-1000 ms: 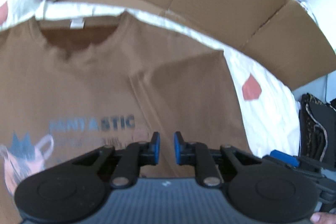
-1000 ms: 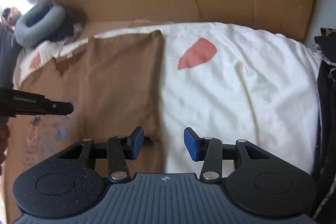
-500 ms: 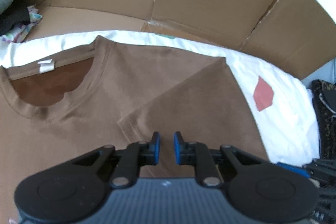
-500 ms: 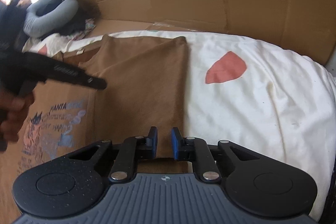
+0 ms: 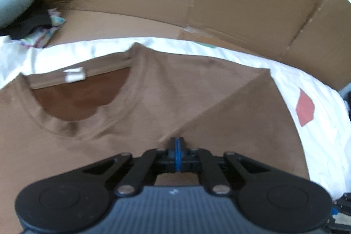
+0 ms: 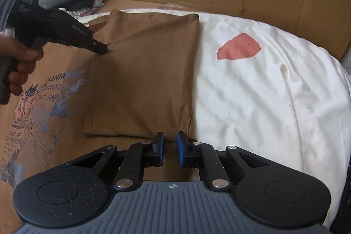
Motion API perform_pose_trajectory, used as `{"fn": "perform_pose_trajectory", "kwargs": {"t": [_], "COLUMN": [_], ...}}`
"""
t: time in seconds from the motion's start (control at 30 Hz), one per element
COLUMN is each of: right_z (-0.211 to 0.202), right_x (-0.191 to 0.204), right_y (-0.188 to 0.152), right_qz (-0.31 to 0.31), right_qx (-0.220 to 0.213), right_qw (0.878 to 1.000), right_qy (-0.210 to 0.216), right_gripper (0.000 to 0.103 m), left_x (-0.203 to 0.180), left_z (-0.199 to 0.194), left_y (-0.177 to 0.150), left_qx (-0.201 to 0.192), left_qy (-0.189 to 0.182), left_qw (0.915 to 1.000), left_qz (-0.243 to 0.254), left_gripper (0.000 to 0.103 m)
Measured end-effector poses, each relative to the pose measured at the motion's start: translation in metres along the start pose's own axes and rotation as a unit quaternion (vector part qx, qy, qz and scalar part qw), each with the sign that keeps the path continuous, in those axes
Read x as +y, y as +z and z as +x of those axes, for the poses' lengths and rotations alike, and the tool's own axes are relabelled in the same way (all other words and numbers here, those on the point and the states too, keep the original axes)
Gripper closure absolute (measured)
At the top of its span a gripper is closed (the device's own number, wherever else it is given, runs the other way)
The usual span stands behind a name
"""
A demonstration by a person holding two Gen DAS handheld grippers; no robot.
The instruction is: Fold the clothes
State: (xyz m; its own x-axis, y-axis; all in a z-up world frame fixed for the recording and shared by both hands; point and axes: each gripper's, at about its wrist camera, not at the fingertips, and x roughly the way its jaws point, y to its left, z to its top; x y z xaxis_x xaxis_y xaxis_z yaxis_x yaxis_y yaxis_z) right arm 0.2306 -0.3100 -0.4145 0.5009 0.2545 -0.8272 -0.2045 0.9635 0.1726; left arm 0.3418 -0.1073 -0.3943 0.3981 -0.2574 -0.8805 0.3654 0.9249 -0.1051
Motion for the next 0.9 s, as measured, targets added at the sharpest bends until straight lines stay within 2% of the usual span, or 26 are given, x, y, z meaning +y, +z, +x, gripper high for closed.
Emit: {"fn": "perform_pose_trajectory", "kwargs": {"t": [0.17,0.2,0.23,0.3,0.33,0.4,0.53,0.63,0.73,0.9], "right_z": [-0.019,-0.023,-0.029,-0.041,-0.048,-0.063,-0.095,-0.119,-0.146,-0.191], "right_x": [-0.001,-0.001,-0.002,-0.003,-0.004,-0.004,-0.004,-0.004,0.000,0.006], "right_y": [0.012,0.016,0.020,0.028,0.033,0.041,0.059,0.073,0.087,0.112], "right_qz": [0.011,0.016,0.023,0.037,0.042,0.049,0.056,0.062,0.056,0.059], "right_qx": [0.004,0.006,0.009,0.008,0.009,0.014,0.026,0.036,0.037,0.033], "right_qw": [1.000,1.000,1.000,0.999,0.999,0.998,0.998,0.997,0.998,0.998], "right_qy": [0.010,0.011,0.013,0.020,0.021,0.021,0.018,0.017,0.014,0.006], "right_gripper": [0.082,0.079,0.075,0.065,0.064,0.058,0.057,0.051,0.051,0.050], "left_x": [0.013,0.015,0.018,0.025,0.029,0.037,0.051,0.063,0.075,0.083], "left_z": [-0.031,-0.038,-0.047,-0.068,-0.078,-0.099,-0.145,-0.181,-0.215,-0.273], "left_y": [0.010,0.013,0.016,0.024,0.029,0.039,0.055,0.066,0.074,0.073], "left_qx": [0.007,0.010,0.011,0.012,0.012,0.013,0.014,0.017,0.025,0.033], "left_qy": [-0.001,0.000,0.002,0.006,0.006,0.006,0.013,0.017,0.016,0.033], "left_qw": [1.0000,1.0000,0.9999,0.9999,0.9999,0.9998,0.9998,0.9996,0.9992,0.9989], "left_qz": [-0.002,0.001,0.002,-0.003,-0.006,-0.013,-0.008,-0.015,-0.025,-0.003], "left_gripper": [0.081,0.075,0.064,0.050,0.048,0.045,0.036,0.032,0.032,0.031]}}
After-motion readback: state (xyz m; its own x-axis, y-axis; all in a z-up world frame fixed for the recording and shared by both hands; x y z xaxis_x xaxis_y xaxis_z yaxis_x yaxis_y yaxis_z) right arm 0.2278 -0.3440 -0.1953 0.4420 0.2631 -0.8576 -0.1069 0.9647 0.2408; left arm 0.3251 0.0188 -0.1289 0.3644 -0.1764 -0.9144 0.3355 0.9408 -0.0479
